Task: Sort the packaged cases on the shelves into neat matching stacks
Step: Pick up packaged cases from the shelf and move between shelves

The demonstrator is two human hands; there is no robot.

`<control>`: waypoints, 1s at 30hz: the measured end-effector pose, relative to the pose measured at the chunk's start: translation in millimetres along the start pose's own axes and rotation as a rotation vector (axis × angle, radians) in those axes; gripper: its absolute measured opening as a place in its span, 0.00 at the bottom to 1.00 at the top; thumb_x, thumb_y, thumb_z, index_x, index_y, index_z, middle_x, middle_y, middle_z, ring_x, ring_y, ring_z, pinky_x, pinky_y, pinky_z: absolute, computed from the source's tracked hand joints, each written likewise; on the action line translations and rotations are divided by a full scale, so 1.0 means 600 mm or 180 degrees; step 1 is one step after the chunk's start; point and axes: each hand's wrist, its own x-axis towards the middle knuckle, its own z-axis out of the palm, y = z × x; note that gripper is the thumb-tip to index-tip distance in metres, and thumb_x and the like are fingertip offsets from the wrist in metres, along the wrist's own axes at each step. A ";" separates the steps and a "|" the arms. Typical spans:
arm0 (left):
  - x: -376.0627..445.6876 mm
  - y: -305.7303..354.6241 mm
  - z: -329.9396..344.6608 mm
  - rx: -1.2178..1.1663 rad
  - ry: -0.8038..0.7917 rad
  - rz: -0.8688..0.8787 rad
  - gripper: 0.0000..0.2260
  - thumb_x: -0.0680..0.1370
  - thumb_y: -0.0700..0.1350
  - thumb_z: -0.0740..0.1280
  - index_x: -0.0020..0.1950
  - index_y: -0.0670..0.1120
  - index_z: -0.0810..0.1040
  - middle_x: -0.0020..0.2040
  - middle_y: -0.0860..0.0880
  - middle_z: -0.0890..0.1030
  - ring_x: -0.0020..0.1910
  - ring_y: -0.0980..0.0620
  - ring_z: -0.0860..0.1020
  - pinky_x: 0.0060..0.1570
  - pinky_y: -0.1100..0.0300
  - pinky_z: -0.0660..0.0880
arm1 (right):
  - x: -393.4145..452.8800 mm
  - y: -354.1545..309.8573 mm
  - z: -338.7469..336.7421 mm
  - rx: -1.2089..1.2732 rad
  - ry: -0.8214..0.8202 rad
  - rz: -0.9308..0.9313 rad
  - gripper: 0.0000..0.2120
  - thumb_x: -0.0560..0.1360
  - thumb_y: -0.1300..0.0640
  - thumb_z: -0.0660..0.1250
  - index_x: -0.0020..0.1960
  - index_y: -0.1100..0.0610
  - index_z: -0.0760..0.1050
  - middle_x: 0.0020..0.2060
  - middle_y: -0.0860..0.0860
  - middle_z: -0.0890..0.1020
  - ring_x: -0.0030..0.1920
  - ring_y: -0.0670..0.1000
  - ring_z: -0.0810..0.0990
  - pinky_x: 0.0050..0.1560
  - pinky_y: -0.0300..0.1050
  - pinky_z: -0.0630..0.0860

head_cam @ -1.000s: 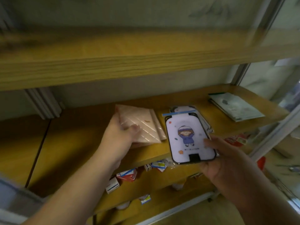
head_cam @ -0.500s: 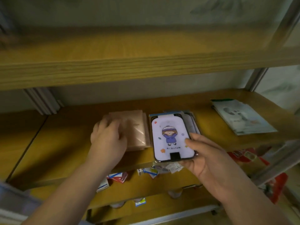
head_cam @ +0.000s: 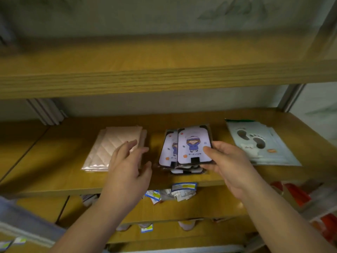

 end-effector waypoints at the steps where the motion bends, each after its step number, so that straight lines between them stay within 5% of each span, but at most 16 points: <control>1: -0.004 0.004 0.002 0.0022 0.0002 -0.0023 0.18 0.78 0.47 0.69 0.69 0.52 0.77 0.75 0.50 0.68 0.76 0.52 0.58 0.70 0.55 0.58 | 0.004 0.000 0.001 -0.0286 0.0004 -0.0061 0.06 0.79 0.54 0.68 0.51 0.42 0.78 0.44 0.37 0.86 0.39 0.40 0.85 0.34 0.37 0.80; 4: -0.016 0.016 0.005 0.0074 0.0037 -0.0123 0.18 0.78 0.48 0.70 0.69 0.52 0.77 0.75 0.50 0.69 0.76 0.50 0.58 0.71 0.53 0.59 | 0.009 0.005 -0.002 -0.1000 -0.0108 -0.0325 0.07 0.77 0.48 0.68 0.44 0.35 0.73 0.37 0.24 0.80 0.36 0.31 0.79 0.26 0.30 0.73; 9: -0.038 0.039 0.007 0.0150 0.0132 -0.0234 0.18 0.78 0.47 0.70 0.69 0.51 0.77 0.74 0.50 0.69 0.76 0.50 0.59 0.69 0.54 0.58 | 0.016 0.008 -0.022 -0.1880 -0.0240 -0.0509 0.07 0.74 0.37 0.66 0.42 0.33 0.69 0.31 0.18 0.72 0.36 0.22 0.73 0.33 0.35 0.69; 10: -0.043 0.043 0.007 0.0176 0.0143 -0.0252 0.18 0.78 0.47 0.69 0.69 0.52 0.77 0.74 0.50 0.69 0.76 0.50 0.59 0.70 0.54 0.58 | 0.018 0.007 -0.027 -0.2042 -0.0207 -0.0547 0.06 0.73 0.35 0.65 0.46 0.34 0.70 0.31 0.21 0.75 0.36 0.24 0.75 0.33 0.36 0.69; 12: -0.053 0.049 0.008 0.0204 0.0134 -0.0286 0.19 0.79 0.47 0.69 0.70 0.52 0.76 0.74 0.52 0.69 0.76 0.51 0.59 0.71 0.53 0.58 | 0.020 0.005 -0.033 -0.2399 -0.0011 -0.0743 0.22 0.72 0.32 0.63 0.62 0.39 0.72 0.32 0.34 0.80 0.34 0.34 0.79 0.32 0.37 0.69; 15: -0.065 0.047 0.009 0.0217 0.0073 -0.0297 0.18 0.79 0.46 0.69 0.70 0.52 0.76 0.74 0.52 0.69 0.76 0.52 0.59 0.71 0.54 0.58 | 0.013 -0.001 -0.040 -0.2944 0.0270 -0.1036 0.34 0.71 0.30 0.59 0.73 0.45 0.65 0.47 0.38 0.78 0.42 0.39 0.77 0.33 0.36 0.69; 20: -0.066 0.016 -0.004 0.0189 0.0191 -0.0303 0.16 0.79 0.44 0.68 0.66 0.52 0.78 0.72 0.52 0.71 0.74 0.52 0.62 0.69 0.57 0.58 | -0.017 -0.015 -0.004 -0.3081 0.0185 -0.1659 0.28 0.75 0.37 0.62 0.72 0.44 0.65 0.61 0.41 0.71 0.55 0.43 0.75 0.48 0.39 0.74; 24: -0.054 -0.030 -0.039 0.0256 0.0270 -0.0369 0.17 0.78 0.44 0.68 0.67 0.52 0.78 0.72 0.50 0.72 0.74 0.48 0.64 0.70 0.51 0.62 | -0.022 -0.037 0.052 -0.2562 -0.0094 -0.1870 0.22 0.75 0.43 0.65 0.68 0.44 0.71 0.58 0.39 0.73 0.58 0.41 0.74 0.51 0.37 0.73; 30: -0.014 -0.113 -0.119 0.0611 0.0276 -0.0778 0.25 0.82 0.62 0.55 0.75 0.51 0.70 0.74 0.49 0.72 0.73 0.47 0.65 0.70 0.48 0.64 | -0.018 -0.053 0.166 -0.2324 -0.0259 -0.1970 0.20 0.74 0.47 0.68 0.66 0.48 0.74 0.60 0.42 0.74 0.60 0.44 0.74 0.59 0.46 0.75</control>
